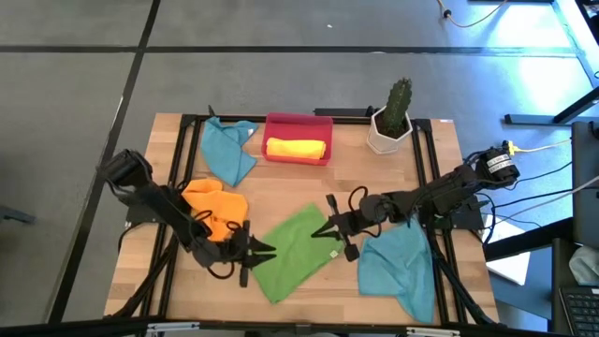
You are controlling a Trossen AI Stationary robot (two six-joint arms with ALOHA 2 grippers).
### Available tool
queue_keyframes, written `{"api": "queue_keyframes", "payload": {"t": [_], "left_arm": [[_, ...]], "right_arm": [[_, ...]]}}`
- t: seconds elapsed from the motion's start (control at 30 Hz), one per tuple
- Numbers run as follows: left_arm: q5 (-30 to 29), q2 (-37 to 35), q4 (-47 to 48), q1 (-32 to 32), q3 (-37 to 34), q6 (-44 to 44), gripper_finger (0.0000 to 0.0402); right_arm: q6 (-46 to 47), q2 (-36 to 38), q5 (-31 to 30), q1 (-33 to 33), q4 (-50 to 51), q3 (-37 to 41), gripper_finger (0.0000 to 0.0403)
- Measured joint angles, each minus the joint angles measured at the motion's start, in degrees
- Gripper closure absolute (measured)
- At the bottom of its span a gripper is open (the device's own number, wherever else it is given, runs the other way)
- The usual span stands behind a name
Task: Roll microfiber towels into tight, uniform cylinder then place into a basket
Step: Roll the green towel
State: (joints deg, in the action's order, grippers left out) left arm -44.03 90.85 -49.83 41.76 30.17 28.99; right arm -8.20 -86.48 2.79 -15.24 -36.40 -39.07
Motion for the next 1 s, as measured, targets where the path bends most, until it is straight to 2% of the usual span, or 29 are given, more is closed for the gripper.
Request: {"api": "queue_keyframes", "payload": {"t": [0.37, 0.6, 1.0], "left_arm": [[-0.5, 2.7, 0.1, -1.3, 4.7, -5.5, 0.0321], [-0.5, 2.7, 0.0, -4.3, 6.8, -5.5, 0.0321], [-0.4, 2.7, 1.7, -5.6, 6.9, -5.5, 0.0321]], "right_arm": [[0.3, 0.0, 1.4, 1.3, 0.1, 0.0, 0.0397], [4.7, 0.0, 2.9, 0.0, 0.7, 0.0, 0.0397], [5.3, 0.0, 2.9, -1.2, 2.9, 0.0, 0.0397]]}}
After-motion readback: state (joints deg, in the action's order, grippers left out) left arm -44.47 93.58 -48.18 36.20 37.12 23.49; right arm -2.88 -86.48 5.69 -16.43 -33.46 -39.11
